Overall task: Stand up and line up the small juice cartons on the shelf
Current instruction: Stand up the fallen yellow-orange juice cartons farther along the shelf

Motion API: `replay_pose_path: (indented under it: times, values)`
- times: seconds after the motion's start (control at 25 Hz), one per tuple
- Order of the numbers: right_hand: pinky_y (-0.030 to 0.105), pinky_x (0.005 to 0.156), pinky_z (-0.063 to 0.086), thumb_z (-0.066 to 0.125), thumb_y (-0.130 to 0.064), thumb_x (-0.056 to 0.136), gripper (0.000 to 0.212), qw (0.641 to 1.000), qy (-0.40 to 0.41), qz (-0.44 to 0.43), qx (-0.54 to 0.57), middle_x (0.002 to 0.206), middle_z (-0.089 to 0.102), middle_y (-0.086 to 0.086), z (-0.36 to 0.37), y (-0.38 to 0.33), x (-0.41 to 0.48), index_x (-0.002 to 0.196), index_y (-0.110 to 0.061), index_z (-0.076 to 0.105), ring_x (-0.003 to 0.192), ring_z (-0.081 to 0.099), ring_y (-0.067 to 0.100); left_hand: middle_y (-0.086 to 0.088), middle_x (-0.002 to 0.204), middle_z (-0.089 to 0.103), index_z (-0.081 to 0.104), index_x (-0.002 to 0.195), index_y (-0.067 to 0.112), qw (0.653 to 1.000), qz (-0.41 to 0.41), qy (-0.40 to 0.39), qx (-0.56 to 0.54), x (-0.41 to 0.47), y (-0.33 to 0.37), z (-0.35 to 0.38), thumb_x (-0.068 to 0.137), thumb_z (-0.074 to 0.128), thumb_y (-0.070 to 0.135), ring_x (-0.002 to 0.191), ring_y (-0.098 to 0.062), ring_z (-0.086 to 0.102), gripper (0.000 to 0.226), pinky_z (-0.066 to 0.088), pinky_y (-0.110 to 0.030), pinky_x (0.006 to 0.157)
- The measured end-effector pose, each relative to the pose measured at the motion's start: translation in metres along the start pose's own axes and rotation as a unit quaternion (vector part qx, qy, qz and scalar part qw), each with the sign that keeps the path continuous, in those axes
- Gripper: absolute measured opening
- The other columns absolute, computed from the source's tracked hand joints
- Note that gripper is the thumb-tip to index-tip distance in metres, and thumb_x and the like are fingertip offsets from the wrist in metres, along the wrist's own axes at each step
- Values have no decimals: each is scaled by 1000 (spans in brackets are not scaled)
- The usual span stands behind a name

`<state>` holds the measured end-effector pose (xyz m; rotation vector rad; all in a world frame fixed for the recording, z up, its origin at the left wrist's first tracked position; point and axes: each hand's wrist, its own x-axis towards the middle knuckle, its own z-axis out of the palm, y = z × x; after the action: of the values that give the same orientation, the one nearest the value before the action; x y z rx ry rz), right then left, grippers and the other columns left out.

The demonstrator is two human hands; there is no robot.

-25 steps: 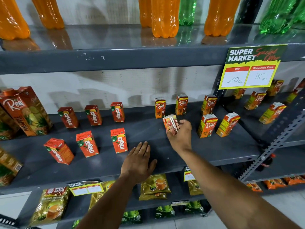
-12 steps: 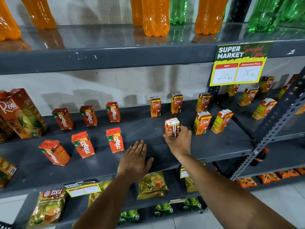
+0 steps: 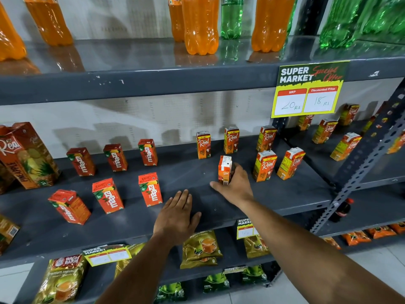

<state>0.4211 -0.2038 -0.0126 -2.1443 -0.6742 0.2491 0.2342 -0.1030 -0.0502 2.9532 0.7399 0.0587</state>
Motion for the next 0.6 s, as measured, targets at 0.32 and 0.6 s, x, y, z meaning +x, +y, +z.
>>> replay_pose_path:
  times: [0.32, 0.6]
  values:
    - [37, 80, 51, 73, -35, 74, 50, 999, 25, 22, -21, 115, 64, 8, 1, -1, 4, 115, -15, 52, 106, 62, 29, -4, 163, 3, 9, 152, 12, 1000, -2, 1, 3, -1, -1, 0, 82, -3, 64, 148, -19, -1, 87, 1, -34, 118]
    - [38, 98, 44, 66, -17, 85, 50, 994, -108, 10, 2, 131, 60, 9, -14, 4, 17, 131, -15, 46, 122, 55, 28, -5, 162, 3, 9, 151, 12, 1000, -3, 3, -6, -3, -3, -2, 80, -5, 66, 148, -19, -1, 90, 0, -34, 118]
